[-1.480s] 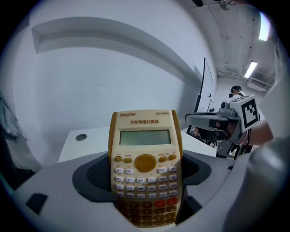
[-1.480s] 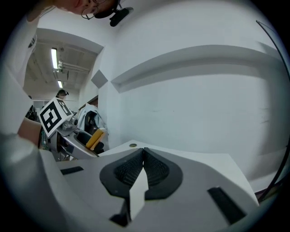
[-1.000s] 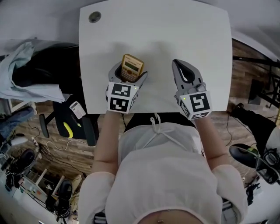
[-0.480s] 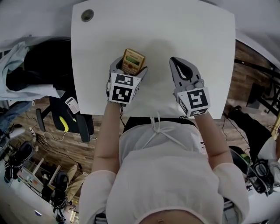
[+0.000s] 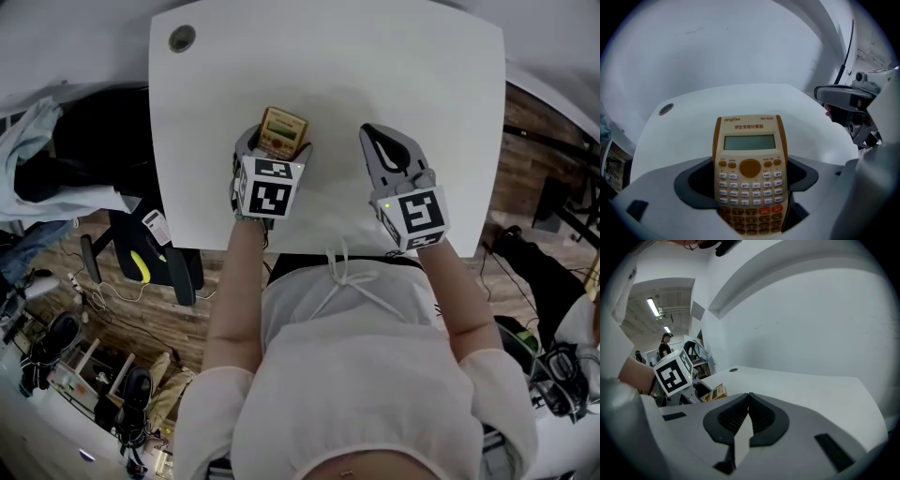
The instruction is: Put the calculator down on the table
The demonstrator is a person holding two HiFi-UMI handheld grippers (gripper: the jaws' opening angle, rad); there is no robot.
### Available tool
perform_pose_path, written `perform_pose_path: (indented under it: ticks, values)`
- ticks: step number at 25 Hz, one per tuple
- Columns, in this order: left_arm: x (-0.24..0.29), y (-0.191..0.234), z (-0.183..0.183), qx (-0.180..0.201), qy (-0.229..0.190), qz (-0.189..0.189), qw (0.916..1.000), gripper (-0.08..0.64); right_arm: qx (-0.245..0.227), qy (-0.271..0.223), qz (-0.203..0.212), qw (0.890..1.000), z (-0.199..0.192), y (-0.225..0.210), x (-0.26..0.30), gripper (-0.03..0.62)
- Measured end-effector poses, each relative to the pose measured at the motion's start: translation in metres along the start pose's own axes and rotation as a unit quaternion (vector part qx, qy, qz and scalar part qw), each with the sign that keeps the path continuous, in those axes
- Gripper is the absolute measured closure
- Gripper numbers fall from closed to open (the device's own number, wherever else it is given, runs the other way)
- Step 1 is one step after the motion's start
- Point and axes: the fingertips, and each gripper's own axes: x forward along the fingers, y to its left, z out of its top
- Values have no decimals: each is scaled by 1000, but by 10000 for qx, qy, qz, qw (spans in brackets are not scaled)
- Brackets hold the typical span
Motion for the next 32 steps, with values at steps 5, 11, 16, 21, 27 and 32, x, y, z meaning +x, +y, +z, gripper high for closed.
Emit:
perform_pose_path:
  ticks: [5, 11, 16, 21, 27, 32]
  values:
    - [-1, 0, 0, 45, -254, -12, 9997, 149, 19, -11, -21, 10000, 2, 2, -1, 589]
    - [-1, -2, 2, 57, -509, -1, 9987, 149, -11, -52, -86, 9999, 5, 2, -7, 588]
    - [-3, -1, 2, 106, -613, -30, 9981, 150, -92, -92, -198, 9997, 10, 6, -14, 589]
    - [-24, -6, 18, 84, -1101, -319, 9934, 150, -216, -245, -347, 9989, 25, 12, -24, 588]
    - [-78, -15, 42, 656, -1863, -361, 9796, 152, -375, -446, -570, 9967, 43, 26, -44, 588]
    - [-137, -16, 64, 876, -2745, -266, 9572, 232, -611, -723, -731, 9928, 67, 38, -62, 588]
